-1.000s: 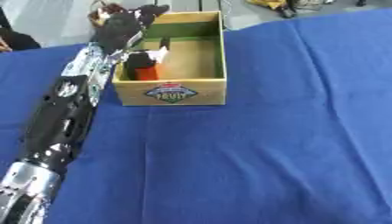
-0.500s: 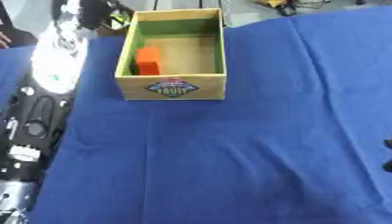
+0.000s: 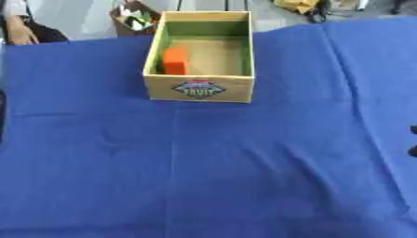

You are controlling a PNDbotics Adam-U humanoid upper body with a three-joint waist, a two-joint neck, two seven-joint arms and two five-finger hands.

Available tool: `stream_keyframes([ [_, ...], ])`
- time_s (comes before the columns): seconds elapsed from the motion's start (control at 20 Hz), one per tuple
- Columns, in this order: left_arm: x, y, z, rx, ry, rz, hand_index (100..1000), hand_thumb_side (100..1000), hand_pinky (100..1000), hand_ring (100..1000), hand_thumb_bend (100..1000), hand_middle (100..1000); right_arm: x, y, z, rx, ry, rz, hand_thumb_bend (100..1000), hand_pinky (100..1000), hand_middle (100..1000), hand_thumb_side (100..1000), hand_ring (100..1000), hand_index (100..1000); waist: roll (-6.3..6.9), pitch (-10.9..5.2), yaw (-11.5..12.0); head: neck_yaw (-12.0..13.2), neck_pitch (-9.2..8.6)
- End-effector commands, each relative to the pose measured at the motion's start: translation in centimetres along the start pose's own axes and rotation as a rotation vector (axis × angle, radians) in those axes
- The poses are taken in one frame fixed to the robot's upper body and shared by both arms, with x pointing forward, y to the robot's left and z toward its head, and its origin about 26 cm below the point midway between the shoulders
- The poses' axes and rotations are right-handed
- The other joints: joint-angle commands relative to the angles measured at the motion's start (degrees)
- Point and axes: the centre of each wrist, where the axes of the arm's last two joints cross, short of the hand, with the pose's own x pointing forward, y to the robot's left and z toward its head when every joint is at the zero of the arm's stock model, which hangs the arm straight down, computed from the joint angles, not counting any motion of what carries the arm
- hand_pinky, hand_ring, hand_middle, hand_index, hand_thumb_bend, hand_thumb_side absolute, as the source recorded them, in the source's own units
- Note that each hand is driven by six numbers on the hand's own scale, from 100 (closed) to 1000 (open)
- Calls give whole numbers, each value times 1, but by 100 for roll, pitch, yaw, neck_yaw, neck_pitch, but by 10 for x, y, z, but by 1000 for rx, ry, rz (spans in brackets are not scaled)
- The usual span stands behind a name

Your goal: Pick up objects on the table and place them in the box.

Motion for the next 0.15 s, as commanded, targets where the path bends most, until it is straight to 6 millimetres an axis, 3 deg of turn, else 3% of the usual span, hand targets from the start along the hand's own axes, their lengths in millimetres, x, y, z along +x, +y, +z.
stream_keyframes([
  [0.05,17,9,6,7,-70,-20,792,920,150,446,119,523,5,-7,-3,-11,-18,16,100,733,438,468,505,510,-27,-132,71,-69,79],
  [0.15,10,14,21,24,-75,-35,776,912,139,435,115,510,5,-9,-1,-19,-15,26,100,732,438,469,504,510,-48,-136,146,-107,92],
])
